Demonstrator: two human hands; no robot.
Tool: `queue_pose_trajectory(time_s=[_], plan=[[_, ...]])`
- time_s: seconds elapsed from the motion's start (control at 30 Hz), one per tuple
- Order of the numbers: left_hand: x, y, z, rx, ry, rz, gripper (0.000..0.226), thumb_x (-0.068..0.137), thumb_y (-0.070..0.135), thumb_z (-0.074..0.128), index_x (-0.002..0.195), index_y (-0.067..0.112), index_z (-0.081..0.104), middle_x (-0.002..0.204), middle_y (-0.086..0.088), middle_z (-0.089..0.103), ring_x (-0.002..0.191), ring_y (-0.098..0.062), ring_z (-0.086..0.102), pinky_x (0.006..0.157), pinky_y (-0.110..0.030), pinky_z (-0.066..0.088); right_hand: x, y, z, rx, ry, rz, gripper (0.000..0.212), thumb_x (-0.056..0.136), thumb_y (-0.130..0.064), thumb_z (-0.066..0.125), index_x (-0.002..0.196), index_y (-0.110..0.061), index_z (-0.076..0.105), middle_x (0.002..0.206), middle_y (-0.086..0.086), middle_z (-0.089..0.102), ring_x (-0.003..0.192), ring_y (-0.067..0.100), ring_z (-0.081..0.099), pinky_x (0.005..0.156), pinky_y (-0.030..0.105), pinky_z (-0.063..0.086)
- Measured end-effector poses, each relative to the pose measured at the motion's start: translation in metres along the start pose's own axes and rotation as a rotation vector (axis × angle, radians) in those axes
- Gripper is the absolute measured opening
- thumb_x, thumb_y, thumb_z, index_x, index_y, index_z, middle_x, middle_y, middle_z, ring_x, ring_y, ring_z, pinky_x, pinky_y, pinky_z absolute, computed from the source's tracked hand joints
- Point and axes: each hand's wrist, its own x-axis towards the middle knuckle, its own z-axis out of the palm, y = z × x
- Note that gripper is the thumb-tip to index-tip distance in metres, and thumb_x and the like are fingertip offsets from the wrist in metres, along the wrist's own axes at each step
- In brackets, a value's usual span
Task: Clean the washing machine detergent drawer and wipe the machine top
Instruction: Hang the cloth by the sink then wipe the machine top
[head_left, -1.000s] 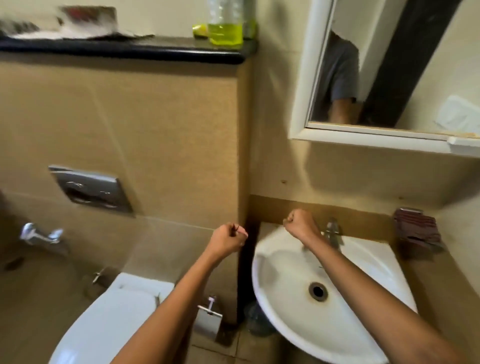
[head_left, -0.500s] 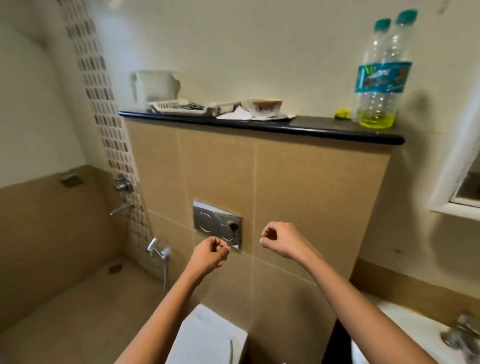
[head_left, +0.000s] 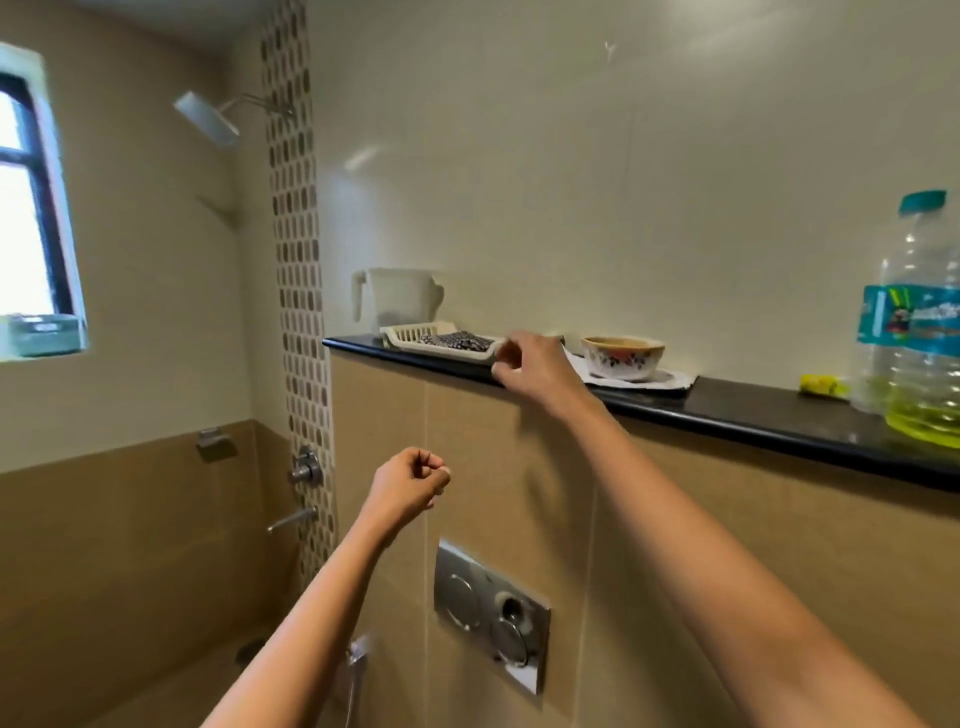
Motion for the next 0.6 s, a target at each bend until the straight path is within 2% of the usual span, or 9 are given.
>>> queue_pose_trajectory(time_s=[0.1, 0.23, 0.4, 0.53, 0.6], plan=[[0.034, 0.014, -0.004, -0.024, 0.03, 0.027, 0.005, 0.088, 0.012, 0.065, 0.092, 0.014, 0.062, 0.08, -0.005, 0.067, 0.077, -0.015, 0.064, 0.073, -0.031, 0.056, 0.059, 0.003, 0.008, -0.05, 0.007, -0.049, 0.026, 0.084, -0.001, 0.053, 0.108, -0.003, 0.064, 0.11, 0.016, 0.065, 0.101, 0.027, 0.06, 0.085, 0.027, 0.045], [0.07, 0.024, -0.007, -0.046, 0.064, 0.047, 0.006, 0.088, 0.012, 0.066, 0.091, 0.015, 0.062, 0.08, -0.003, 0.066, 0.078, -0.016, 0.064, 0.073, -0.031, 0.056, 0.119, 0.014, 0.027, -0.142, -0.122, -0.098, 0.041, 0.08, 0.012, 0.051, 0.115, -0.007, 0.062, 0.122, 0.015, 0.059, 0.11, 0.027, 0.059, 0.094, 0.035, 0.049], [0.093, 0.021, -0.016, -0.041, 0.069, 0.066, 0.009, 0.089, 0.014, 0.065, 0.098, 0.013, 0.061, 0.086, -0.005, 0.067, 0.081, -0.016, 0.064, 0.075, -0.029, 0.056, 0.162, 0.022, 0.043, -0.291, -0.442, -0.105, 0.057, 0.07, 0.004, 0.076, 0.122, -0.011, 0.06, 0.125, 0.011, 0.057, 0.111, 0.027, 0.057, 0.091, 0.033, 0.049], [0.101, 0.01, -0.023, -0.049, 0.093, 0.047, 0.009, 0.088, 0.013, 0.067, 0.096, 0.013, 0.062, 0.083, -0.005, 0.066, 0.079, -0.016, 0.064, 0.071, -0.027, 0.056, 0.175, 0.022, 0.055, -0.327, -0.657, -0.119, 0.05, 0.08, 0.008, 0.062, 0.125, -0.013, 0.061, 0.127, 0.011, 0.06, 0.112, 0.025, 0.058, 0.085, 0.029, 0.047], [0.102, 0.004, -0.026, -0.045, 0.096, 0.045, 0.009, 0.088, 0.013, 0.067, 0.095, 0.014, 0.062, 0.082, -0.005, 0.066, 0.079, -0.016, 0.064, 0.07, -0.026, 0.056, 0.178, 0.022, 0.056, -0.334, -0.705, -0.14, 0.049, 0.083, 0.007, 0.059, 0.128, -0.012, 0.059, 0.128, 0.01, 0.059, 0.114, 0.024, 0.056, 0.085, 0.027, 0.043]])
